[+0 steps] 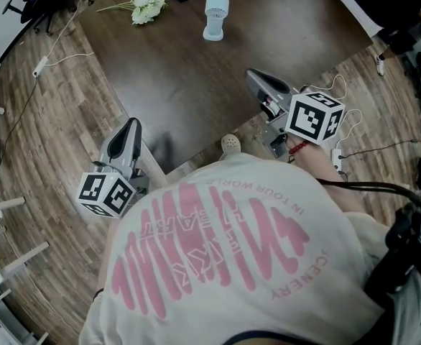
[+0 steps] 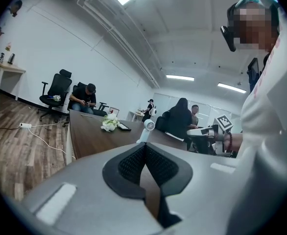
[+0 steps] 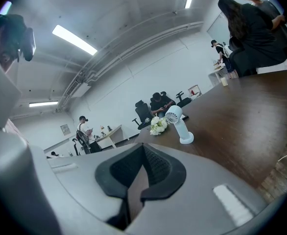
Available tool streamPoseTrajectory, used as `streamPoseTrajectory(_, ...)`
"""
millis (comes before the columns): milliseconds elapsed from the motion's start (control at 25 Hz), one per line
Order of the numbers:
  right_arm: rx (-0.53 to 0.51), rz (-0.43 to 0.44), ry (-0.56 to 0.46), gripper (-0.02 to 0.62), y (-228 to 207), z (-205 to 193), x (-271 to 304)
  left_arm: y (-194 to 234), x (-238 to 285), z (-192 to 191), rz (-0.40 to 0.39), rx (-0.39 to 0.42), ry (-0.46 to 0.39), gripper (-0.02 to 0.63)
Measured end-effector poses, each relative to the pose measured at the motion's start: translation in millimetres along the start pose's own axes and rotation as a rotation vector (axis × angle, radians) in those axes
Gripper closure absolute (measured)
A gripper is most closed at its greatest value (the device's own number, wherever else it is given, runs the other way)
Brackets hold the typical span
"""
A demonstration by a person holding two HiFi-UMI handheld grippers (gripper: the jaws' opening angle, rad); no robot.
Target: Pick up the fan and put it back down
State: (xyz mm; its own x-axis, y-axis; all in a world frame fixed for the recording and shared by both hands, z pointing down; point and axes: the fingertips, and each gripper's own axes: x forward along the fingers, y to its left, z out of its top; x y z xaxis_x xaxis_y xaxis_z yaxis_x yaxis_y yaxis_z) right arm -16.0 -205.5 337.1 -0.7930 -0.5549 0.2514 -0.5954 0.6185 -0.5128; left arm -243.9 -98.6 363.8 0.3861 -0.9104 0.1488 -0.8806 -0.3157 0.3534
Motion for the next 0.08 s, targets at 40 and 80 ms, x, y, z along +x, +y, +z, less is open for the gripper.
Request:
streamPoseTrajectory(40,0.001,0.0,0.001,0.591,-1.2,-0.8,2.9,3.7,0.5,-0.7,0.005,0.0,0.0,0.591)
streamPoseTrajectory(80,0.002,0.0,0.001,0.591,-2.5,-1.5,6.0,7.5,1.0,-1.4,0.01,-0.001,-0.001,0.591)
